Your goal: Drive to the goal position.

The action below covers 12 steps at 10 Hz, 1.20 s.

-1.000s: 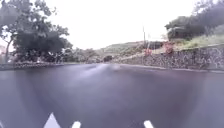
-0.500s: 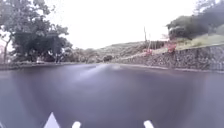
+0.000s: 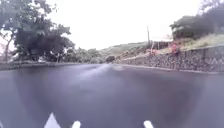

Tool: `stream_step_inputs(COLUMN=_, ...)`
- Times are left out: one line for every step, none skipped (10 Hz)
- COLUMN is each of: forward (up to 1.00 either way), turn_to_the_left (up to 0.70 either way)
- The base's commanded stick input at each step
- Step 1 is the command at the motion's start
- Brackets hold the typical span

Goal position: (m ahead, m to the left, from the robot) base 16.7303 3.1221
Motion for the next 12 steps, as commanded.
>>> stream_step_inputs(forward=0.7, turn_to_the_left=0.0)
stream_step_inputs(forward=0.7, turn_to_the_left=0.01)
stream_step_inputs(forward=0.7, turn_to_the_left=0.02)
stream_step_inputs(forward=0.7, turn_to_the_left=0.02)
stream_step_inputs(forward=0.7, turn_to_the_left=0.01)
stream_step_inputs(forward=0.7, turn_to_the_left=0.0)
stream_step_inputs(forward=0.7, turn_to_the_left=0.0)
stream_step_inputs(forward=0.7, turn_to_the_left=0.0)
stream_step_inputs(forward=0.7, turn_to_the_left=0.0)
stream_step_inputs(forward=0.7, turn_to_the_left=0.0)
stream_step_inputs(forward=0.7, turn_to_the_left=0.0)
stream_step_inputs(forward=0.7, turn_to_the_left=0.0)
